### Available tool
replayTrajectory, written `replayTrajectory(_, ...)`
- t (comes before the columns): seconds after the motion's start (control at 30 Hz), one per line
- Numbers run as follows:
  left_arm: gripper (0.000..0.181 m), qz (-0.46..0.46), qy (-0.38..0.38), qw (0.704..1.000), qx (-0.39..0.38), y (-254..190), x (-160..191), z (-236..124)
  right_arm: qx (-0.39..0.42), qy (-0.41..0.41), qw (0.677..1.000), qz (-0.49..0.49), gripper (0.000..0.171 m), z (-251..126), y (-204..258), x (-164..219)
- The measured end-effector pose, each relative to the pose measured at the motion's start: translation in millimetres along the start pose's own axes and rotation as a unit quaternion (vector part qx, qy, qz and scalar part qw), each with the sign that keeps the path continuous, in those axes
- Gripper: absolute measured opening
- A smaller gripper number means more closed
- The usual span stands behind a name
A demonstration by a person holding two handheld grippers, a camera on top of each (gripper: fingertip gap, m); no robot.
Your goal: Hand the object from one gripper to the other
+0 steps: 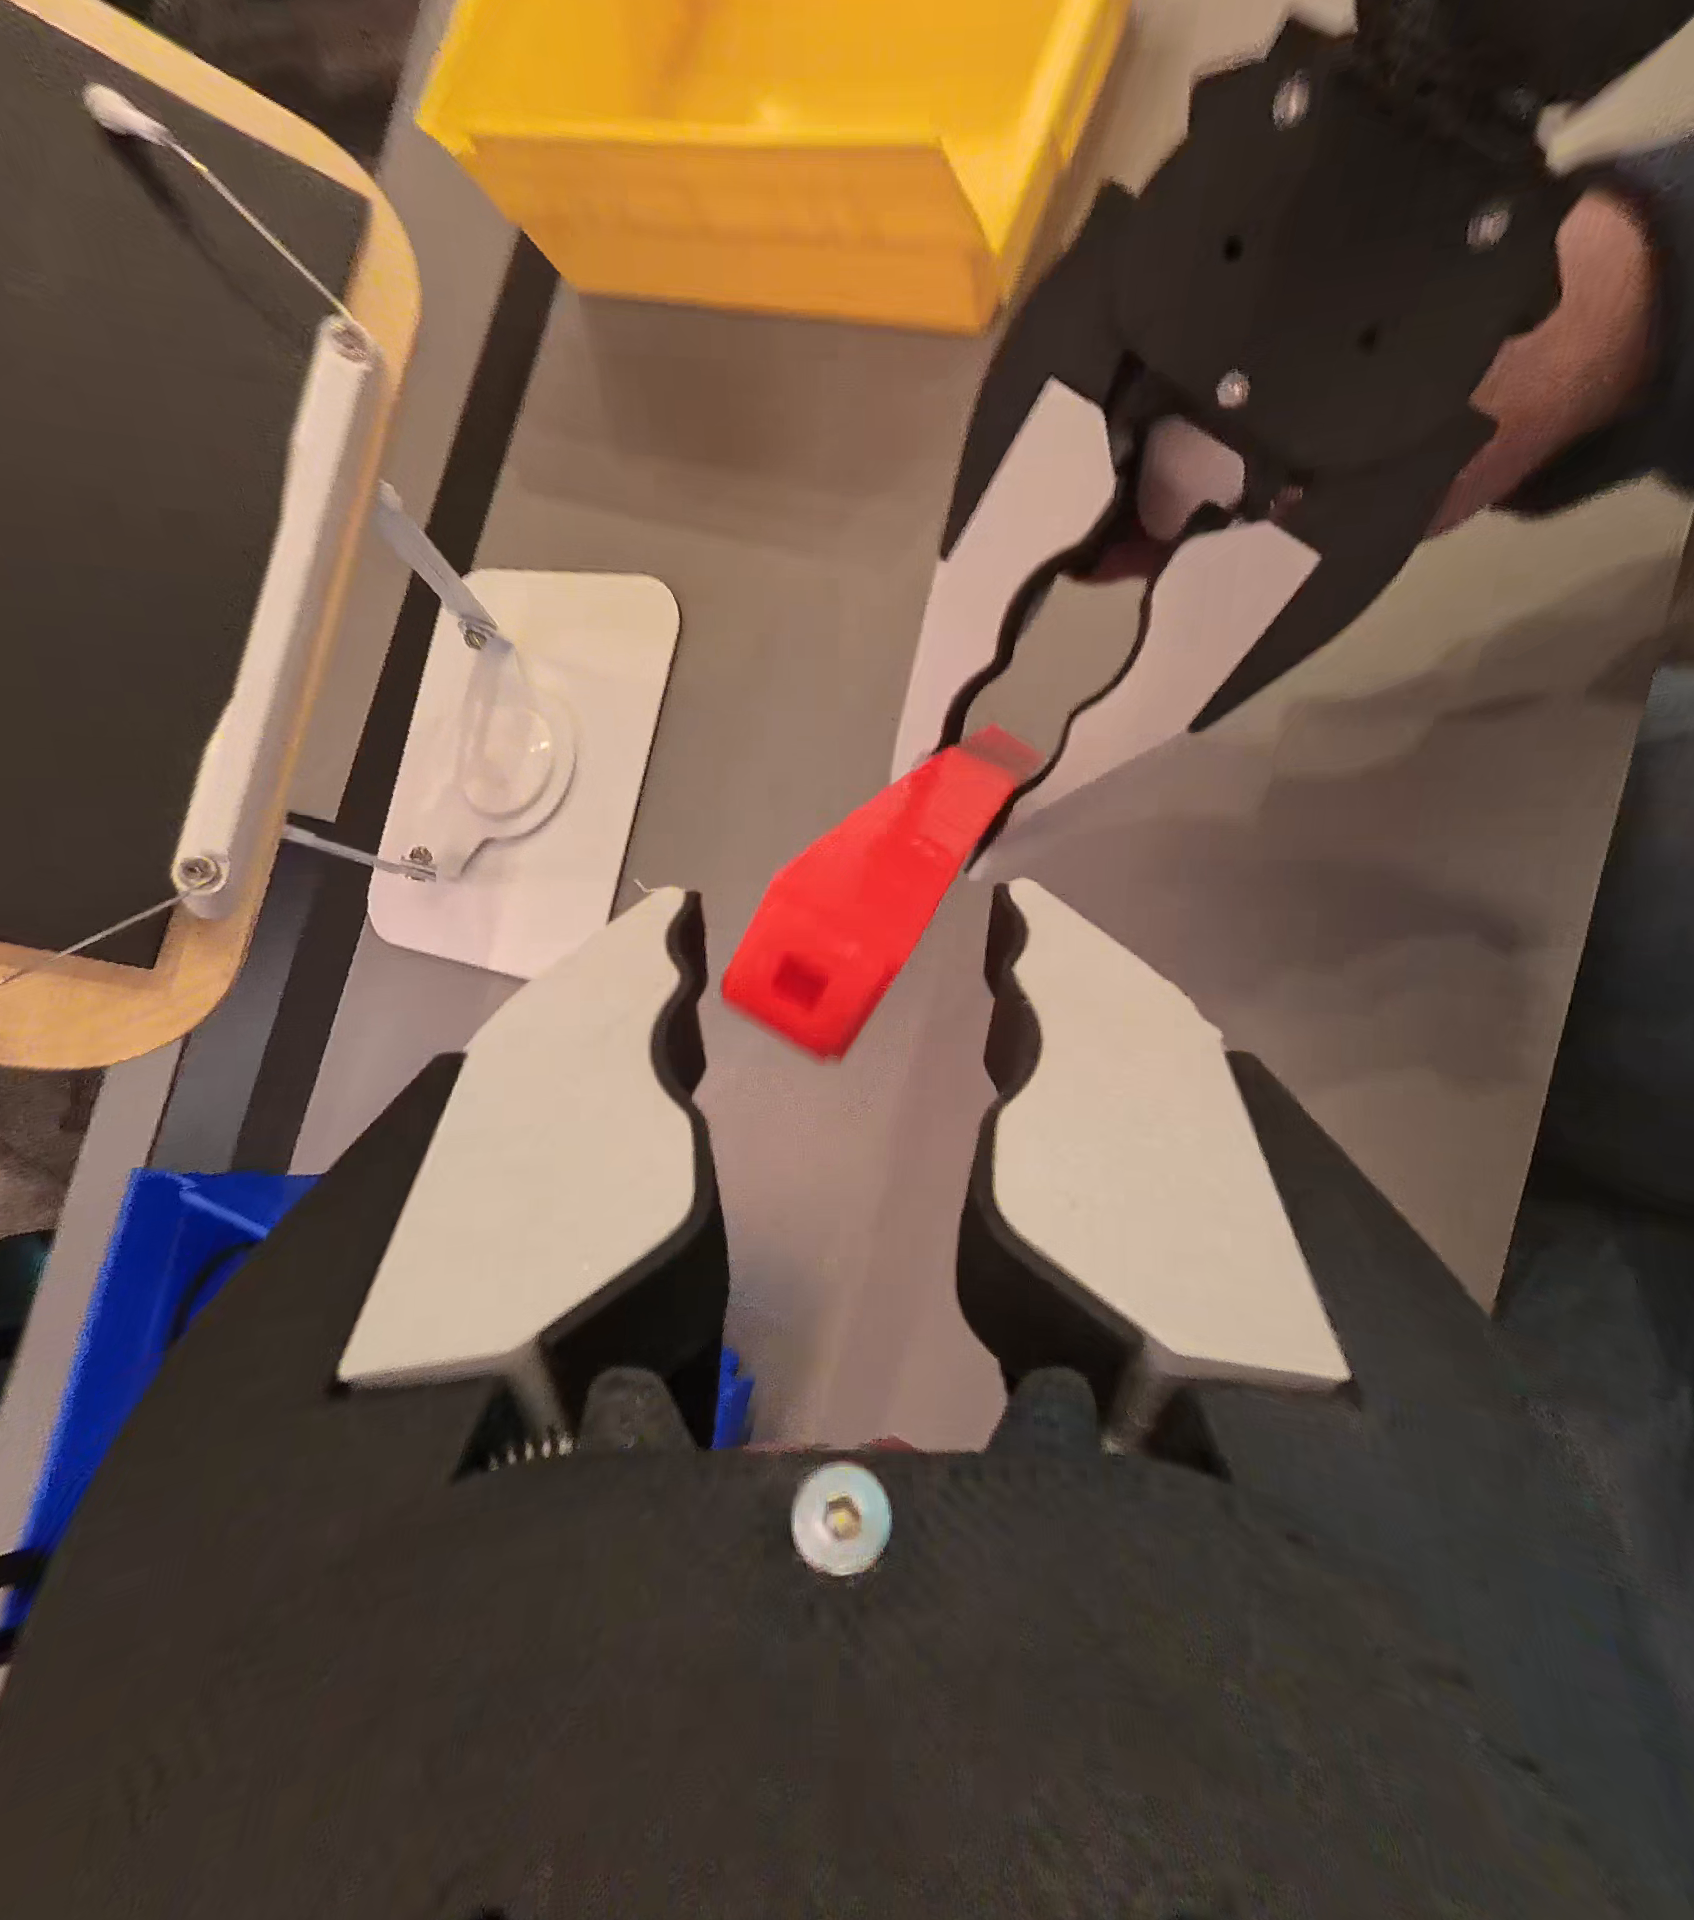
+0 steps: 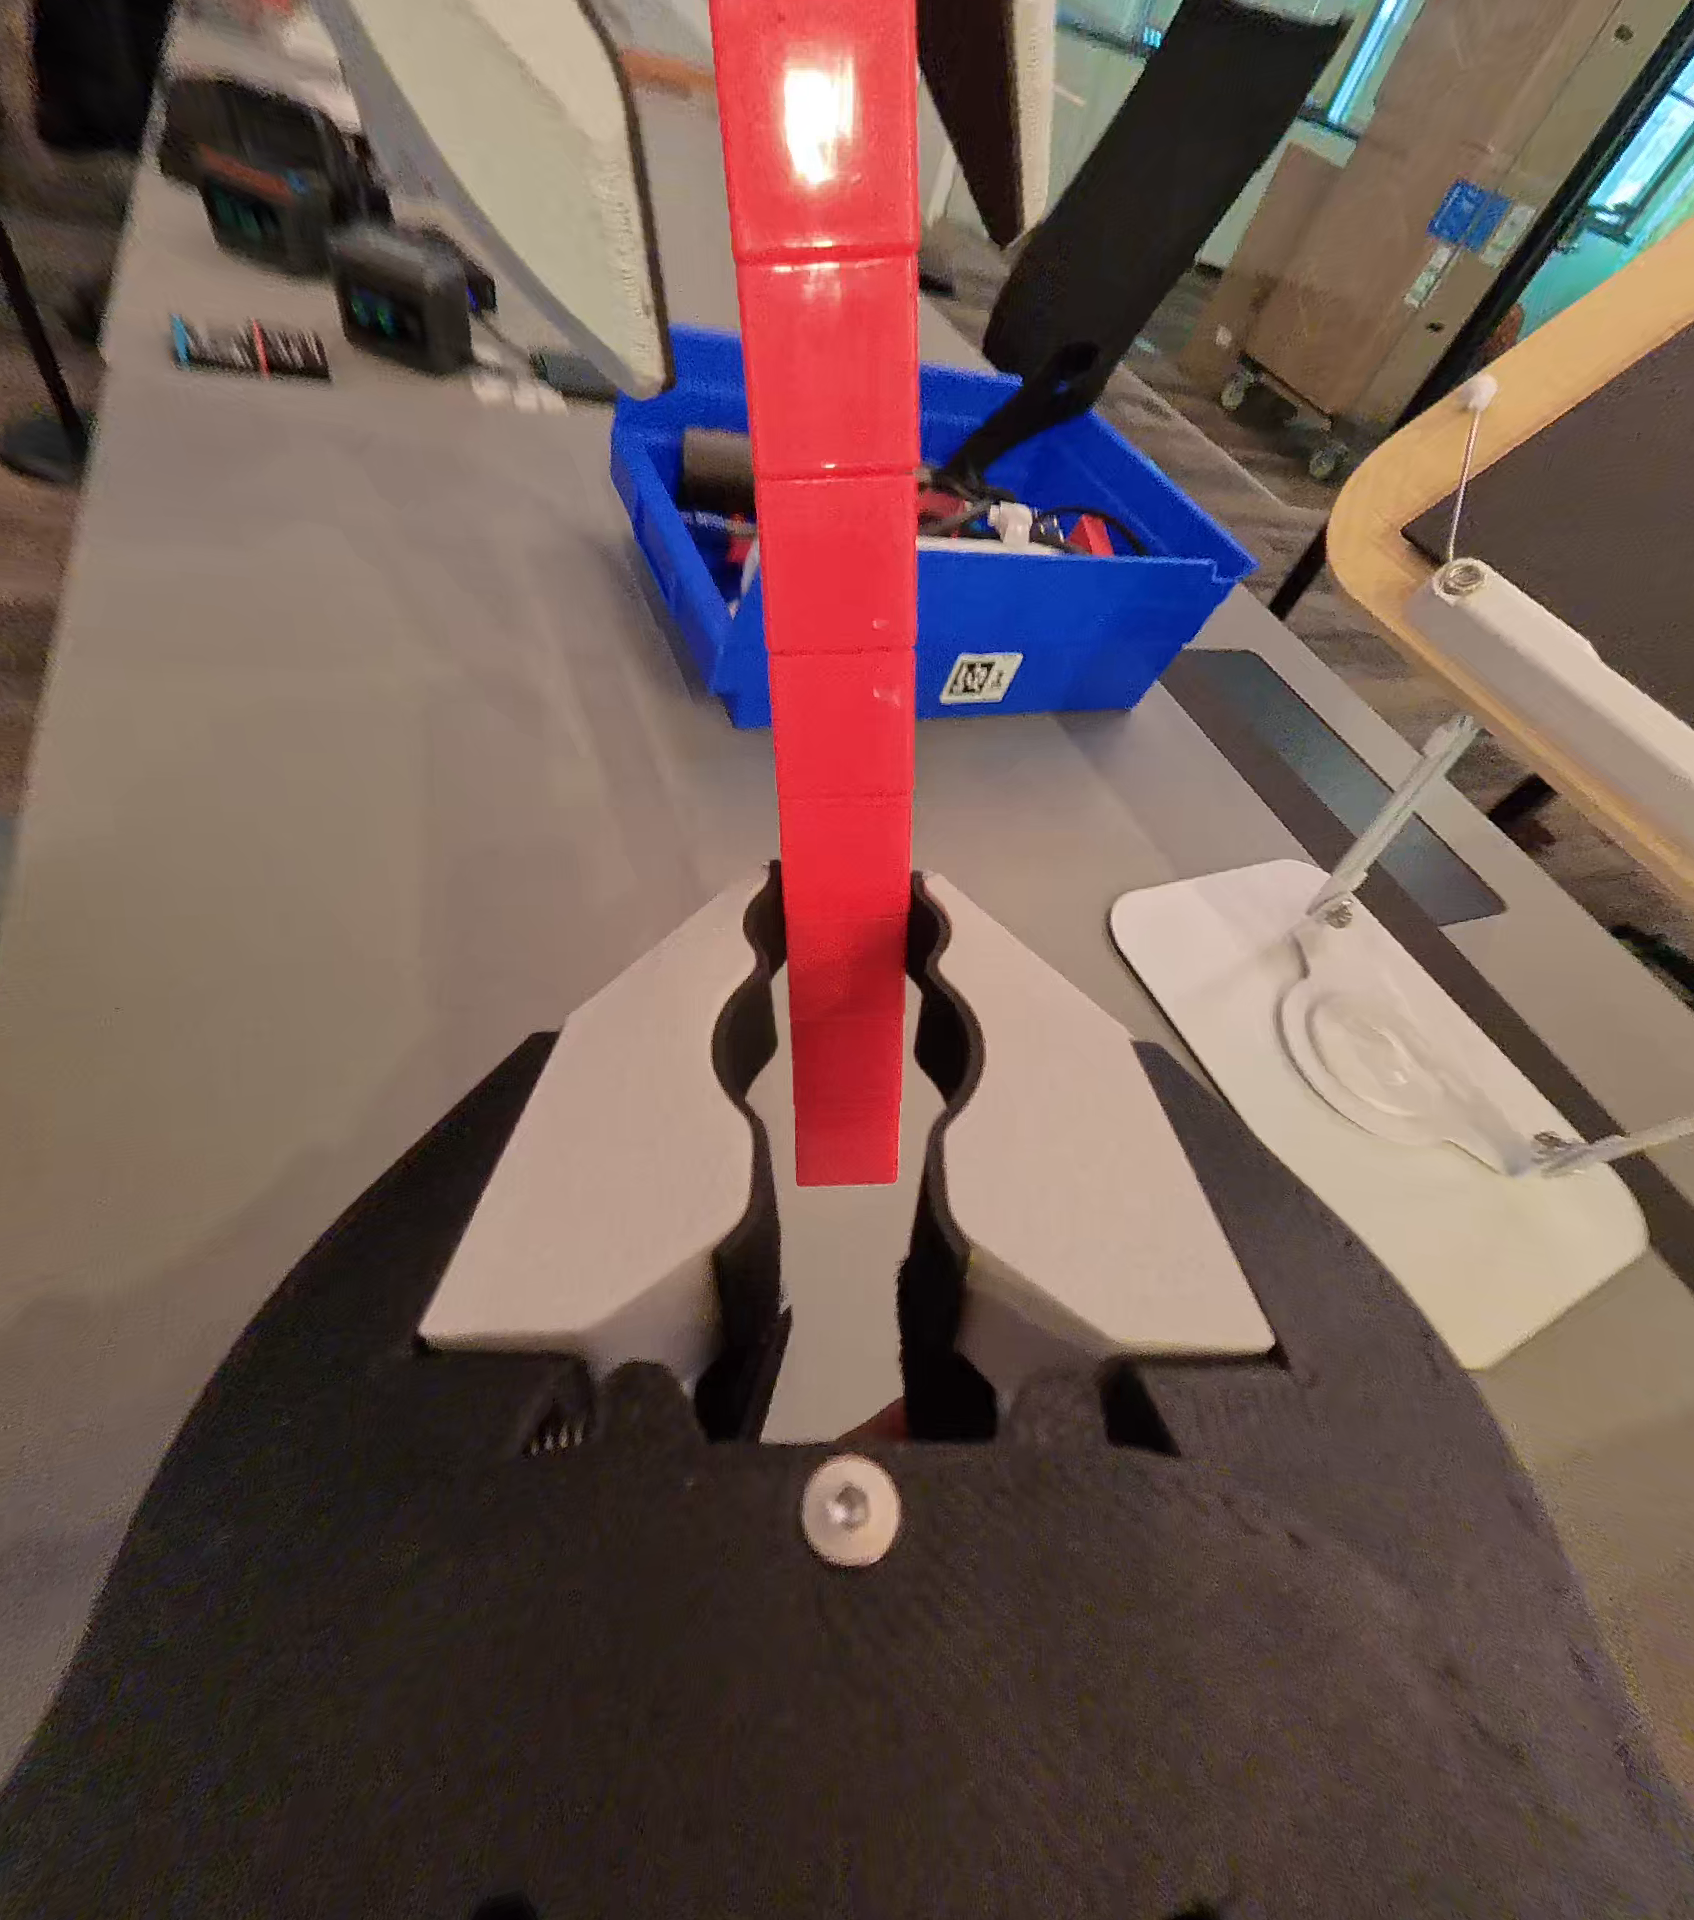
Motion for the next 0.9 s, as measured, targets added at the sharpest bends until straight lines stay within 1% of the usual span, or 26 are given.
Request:
replayTrajectory(0.1,0.056,-0.058,-0.087,0.994,0.017,5,0,-3,-0.024,-0.052,0.997,0.050,0.020,-5,-2,-7)
replayTrajectory(0.17,0.053,-0.100,-0.137,0.984,0.054,1,0,-2,-0.041,-0.076,0.994,0.072,0.020,-6,-1,-10)
replayTrajectory(0.27,0.051,-0.133,-0.182,0.971,0.085,-5,-1,8,-0.075,-0.105,0.987,0.100,0.020,-5,4,-13)
replayTrajectory(0.37,0.051,-0.149,-0.196,0.963,0.109,-13,0,23,-0.107,-0.118,0.980,0.120,0.020,-3,10,-14)
replayTrajectory(0.43,0.039,-0.159,-0.203,0.957,0.131,-16,2,30,-0.126,-0.127,0.975,0.133,0.020,-3,13,-14)
replayTrajectory(0.47,0.028,-0.164,-0.208,0.954,0.142,-17,3,33,-0.133,-0.129,0.973,0.140,0.020,-3,13,-14)
replayTrajectory(0.53,0.027,-0.179,-0.219,0.946,0.160,-17,4,34,-0.140,-0.126,0.971,0.146,0.020,-2,13,-13)
replayTrajectory(0.63,0.026,-0.177,-0.213,0.946,0.166,-18,7,37,-0.151,-0.101,0.972,0.150,0.021,-1,12,-10)
replayTrajectory(0.7,0.026,-0.171,-0.200,0.950,0.168,-20,9,37,-0.136,-0.068,0.978,0.140,0.045,-5,6,-7)
replayTrajectory(0.8,0.025,-0.157,-0.181,0.957,0.164,-21,9,38,-0.138,-0.036,0.984,0.112,0.049,-22,-1,-16)
replayTrajectory(0.9,0.025,-0.140,-0.159,0.965,0.156,-23,10,42,-0.129,0.022,0.989,0.075,0.051,-40,-11,-33)
Point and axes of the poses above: each gripper's, where its closed fingertips meet, z out along the fingers, x out of its underside, y = z × x across the jaws, the point moved 6 cm from there along -z, back along the fingers, and after that the axes turned 3 degrees about -x, right-handed, at the moved point
